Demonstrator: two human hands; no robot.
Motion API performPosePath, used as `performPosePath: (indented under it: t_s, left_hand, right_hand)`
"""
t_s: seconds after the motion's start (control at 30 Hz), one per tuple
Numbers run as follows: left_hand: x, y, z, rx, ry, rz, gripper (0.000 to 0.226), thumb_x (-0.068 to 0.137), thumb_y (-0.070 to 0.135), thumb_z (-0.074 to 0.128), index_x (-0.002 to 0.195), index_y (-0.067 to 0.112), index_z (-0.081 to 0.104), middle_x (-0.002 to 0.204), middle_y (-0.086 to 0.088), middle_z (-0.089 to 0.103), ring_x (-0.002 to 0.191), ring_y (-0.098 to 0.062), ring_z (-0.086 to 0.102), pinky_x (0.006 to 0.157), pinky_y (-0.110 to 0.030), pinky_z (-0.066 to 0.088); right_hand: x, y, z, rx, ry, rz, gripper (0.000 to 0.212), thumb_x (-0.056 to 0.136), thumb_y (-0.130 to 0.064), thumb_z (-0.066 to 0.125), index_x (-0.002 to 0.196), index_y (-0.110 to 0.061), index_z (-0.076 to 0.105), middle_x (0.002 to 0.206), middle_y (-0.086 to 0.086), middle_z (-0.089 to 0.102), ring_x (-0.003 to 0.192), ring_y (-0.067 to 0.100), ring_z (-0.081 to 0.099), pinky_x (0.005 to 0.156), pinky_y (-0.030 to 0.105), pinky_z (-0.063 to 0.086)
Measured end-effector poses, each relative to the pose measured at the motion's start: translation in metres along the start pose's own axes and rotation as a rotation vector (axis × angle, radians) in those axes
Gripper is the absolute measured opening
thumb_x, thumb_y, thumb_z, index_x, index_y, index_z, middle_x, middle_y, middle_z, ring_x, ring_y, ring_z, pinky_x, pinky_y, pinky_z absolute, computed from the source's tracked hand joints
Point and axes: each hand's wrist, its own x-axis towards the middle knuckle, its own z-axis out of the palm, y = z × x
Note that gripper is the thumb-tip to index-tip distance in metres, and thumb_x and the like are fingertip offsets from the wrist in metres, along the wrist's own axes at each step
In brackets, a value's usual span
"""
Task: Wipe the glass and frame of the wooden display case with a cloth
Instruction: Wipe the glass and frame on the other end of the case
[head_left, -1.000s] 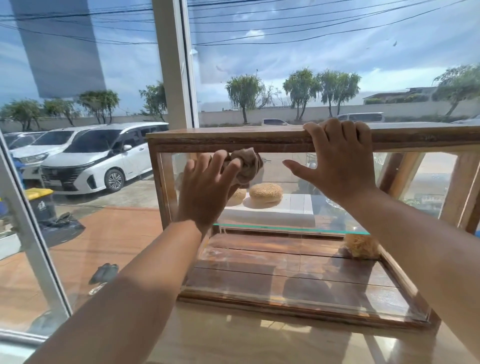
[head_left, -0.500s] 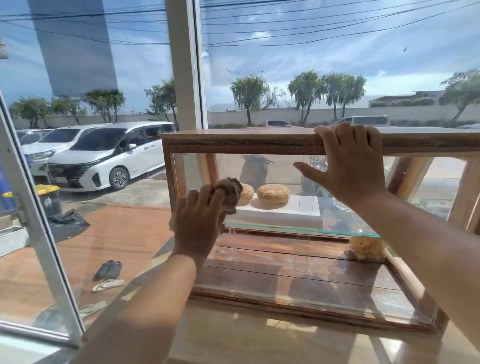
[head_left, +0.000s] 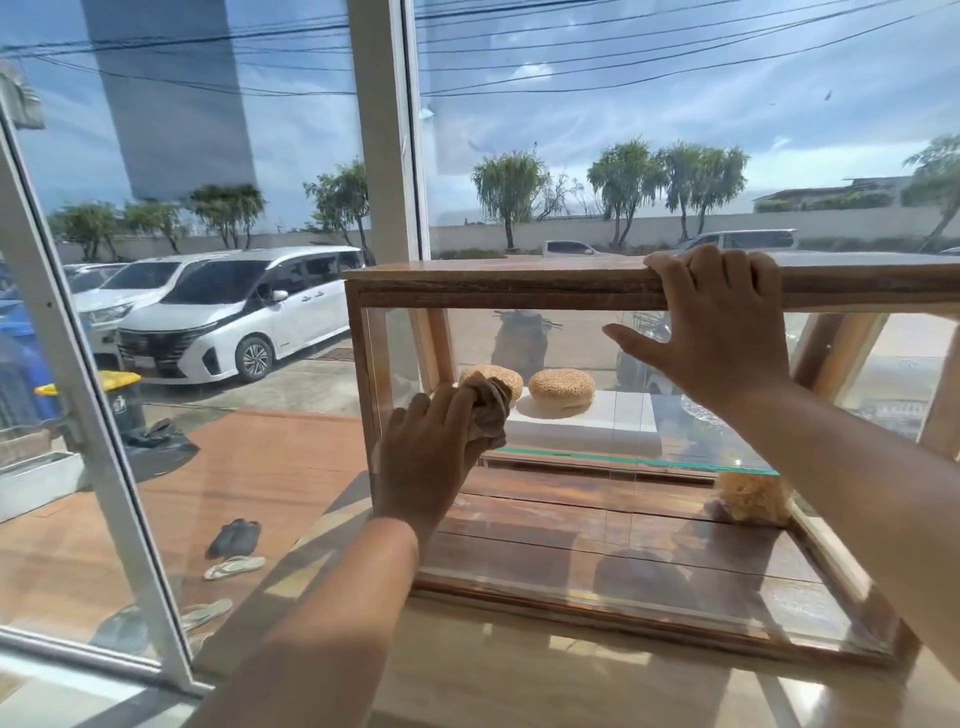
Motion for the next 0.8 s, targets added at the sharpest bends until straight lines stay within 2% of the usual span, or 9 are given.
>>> performPosePath:
  t_s: [0.1,0.17,0.23,0.4,0.53,0.63,0.7,0.8]
  left_hand:
    - [0.047,-0.012,-0.014,-0.002,0.092,-0.123,0.054,0.080,0.037,0.073,0.121,0.015,0.046,0.101,-0.010,0.061,0.083,-0.034,0.057,0.066,-0.042,0.049]
    - [0.057,-0.015,-0.017,0.002,0.110,-0.142,0.049,0.082,0.042,0.065,0.119,0.016,0.048,0.099,-0.009,0.059,0.083,-0.034,0.056,0.064,-0.040,0.047]
    - [0.041,-0.015,-0.012,-0.001,0.117,-0.121,0.047,0.080,0.036,0.072,0.115,0.012,0.052,0.097,-0.011,0.059,0.080,-0.034,0.055,0.063,-0.040,0.046]
    - [-0.040,-0.006,0.010,-0.022,-0.018,-0.212,0.049,0.068,0.023,0.083,0.108,0.009,0.060,0.096,-0.009,0.063,0.082,-0.033,0.058,0.066,-0.040,0.049]
    - [-0.033,-0.006,0.005,-0.040,-0.058,-0.229,0.044,0.074,0.027,0.076,0.108,0.011,0.053,0.097,-0.008,0.062,0.084,-0.032,0.060,0.064,-0.039,0.049]
    - [0.025,-0.028,-0.008,-0.038,0.071,-0.464,0.038,0.088,0.027,0.063,0.118,0.009,0.050,0.106,-0.015,0.060,0.090,-0.037,0.058,0.064,-0.043,0.049]
    - [0.058,-0.041,-0.016,-0.004,0.075,-0.597,0.032,0.097,0.025,0.056,0.121,0.008,0.048,0.110,-0.018,0.057,0.095,-0.039,0.057,0.067,-0.047,0.047]
    - [0.061,-0.025,-0.012,-0.060,0.087,-0.675,0.046,0.097,0.040,0.052,0.127,0.005,0.046,0.118,-0.018,0.052,0.104,-0.037,0.054,0.075,-0.050,0.048]
  right_hand:
    - [0.000,0.001,0.001,-0.014,0.003,-0.004,0.072,0.086,-0.073,0.042,0.121,-0.010,0.048,0.099,0.014,0.046,0.091,0.033,0.042,0.089,0.046,0.030]
    - [0.000,0.001,0.001,-0.010,-0.002,-0.004,0.072,0.086,-0.073,0.042,0.121,-0.010,0.049,0.100,0.015,0.046,0.092,0.033,0.042,0.089,0.046,0.030]
    - [0.000,0.000,-0.001,-0.001,-0.008,-0.004,0.072,0.086,-0.073,0.044,0.121,-0.010,0.049,0.100,0.015,0.047,0.093,0.033,0.042,0.090,0.046,0.029]
    - [0.000,0.000,-0.001,-0.009,-0.014,-0.002,0.071,0.086,-0.072,0.045,0.120,-0.010,0.049,0.101,0.015,0.048,0.094,0.033,0.042,0.091,0.046,0.030]
    - [0.000,0.000,-0.001,-0.006,0.001,-0.004,0.072,0.086,-0.071,0.046,0.122,-0.009,0.050,0.101,0.015,0.049,0.093,0.033,0.043,0.093,0.047,0.030]
    - [-0.001,0.000,-0.001,-0.010,0.010,-0.009,0.072,0.087,-0.072,0.044,0.122,-0.009,0.050,0.101,0.014,0.049,0.092,0.033,0.043,0.092,0.046,0.030]
    - [-0.001,0.000,-0.001,-0.012,0.011,-0.011,0.072,0.087,-0.072,0.044,0.121,-0.009,0.050,0.101,0.015,0.049,0.091,0.033,0.042,0.092,0.046,0.030]
    - [-0.001,0.000,-0.001,-0.006,0.003,-0.013,0.072,0.087,-0.072,0.043,0.121,-0.009,0.049,0.101,0.015,0.048,0.092,0.033,0.042,0.092,0.046,0.030]
